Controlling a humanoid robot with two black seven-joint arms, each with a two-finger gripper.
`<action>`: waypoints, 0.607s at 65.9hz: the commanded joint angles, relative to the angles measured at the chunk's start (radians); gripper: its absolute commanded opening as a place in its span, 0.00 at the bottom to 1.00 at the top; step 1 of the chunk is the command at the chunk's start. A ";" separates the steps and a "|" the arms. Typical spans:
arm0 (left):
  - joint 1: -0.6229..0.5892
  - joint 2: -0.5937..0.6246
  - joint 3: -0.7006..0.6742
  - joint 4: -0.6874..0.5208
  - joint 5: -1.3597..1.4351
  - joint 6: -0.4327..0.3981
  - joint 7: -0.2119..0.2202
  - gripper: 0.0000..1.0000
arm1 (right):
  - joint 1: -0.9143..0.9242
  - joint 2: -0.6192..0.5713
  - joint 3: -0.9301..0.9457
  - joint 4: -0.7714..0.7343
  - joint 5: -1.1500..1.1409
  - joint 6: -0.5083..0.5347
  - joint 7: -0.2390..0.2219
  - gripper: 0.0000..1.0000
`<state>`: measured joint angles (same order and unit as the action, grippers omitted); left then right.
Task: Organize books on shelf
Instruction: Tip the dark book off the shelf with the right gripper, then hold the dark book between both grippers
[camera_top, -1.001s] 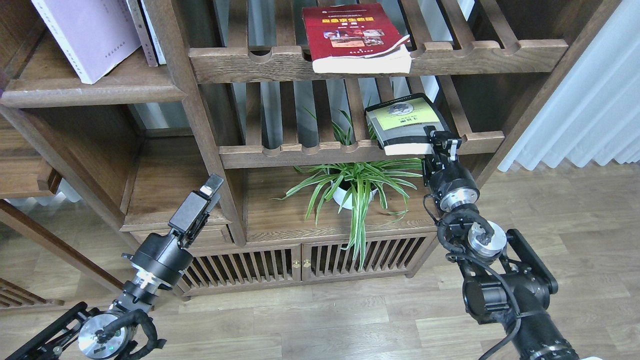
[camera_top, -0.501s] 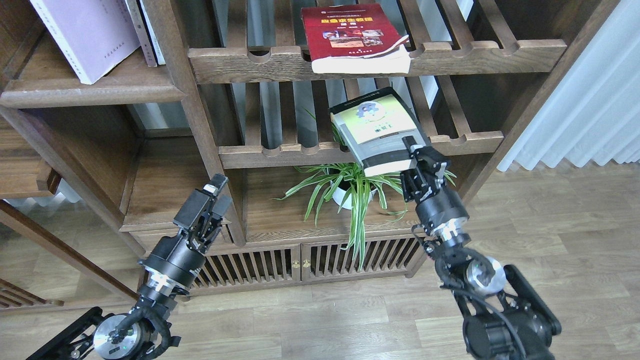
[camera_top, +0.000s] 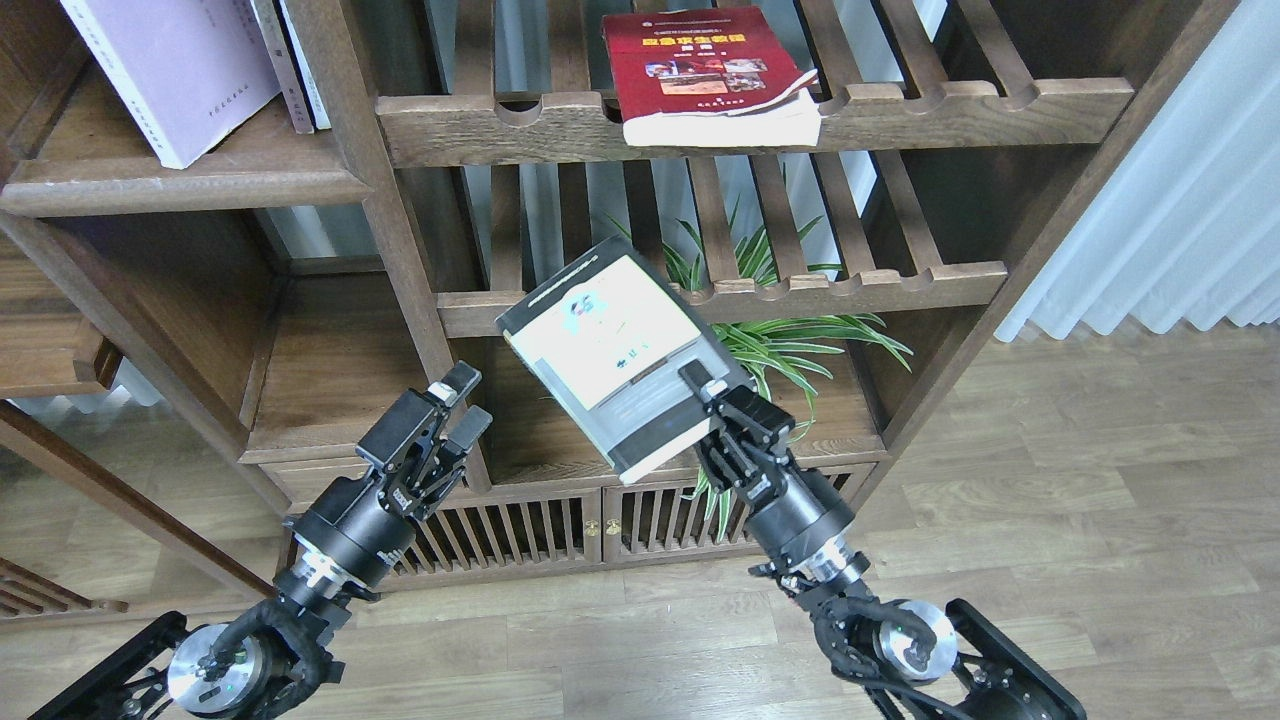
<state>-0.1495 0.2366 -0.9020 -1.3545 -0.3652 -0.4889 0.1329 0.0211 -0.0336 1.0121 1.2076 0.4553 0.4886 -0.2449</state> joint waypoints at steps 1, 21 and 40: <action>0.004 0.004 0.006 0.002 0.000 0.000 0.002 0.89 | -0.009 -0.002 -0.026 0.007 -0.001 0.000 -0.005 0.04; 0.007 0.004 0.038 0.012 0.002 0.000 -0.009 0.89 | -0.010 0.009 -0.061 0.027 -0.006 0.000 -0.005 0.04; 0.010 -0.039 0.051 0.026 0.002 0.000 -0.013 0.89 | -0.032 0.023 -0.096 0.046 -0.021 0.000 -0.005 0.04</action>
<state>-0.1409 0.2140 -0.8577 -1.3290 -0.3636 -0.4887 0.1198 -0.0043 -0.0142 0.9315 1.2420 0.4426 0.4887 -0.2502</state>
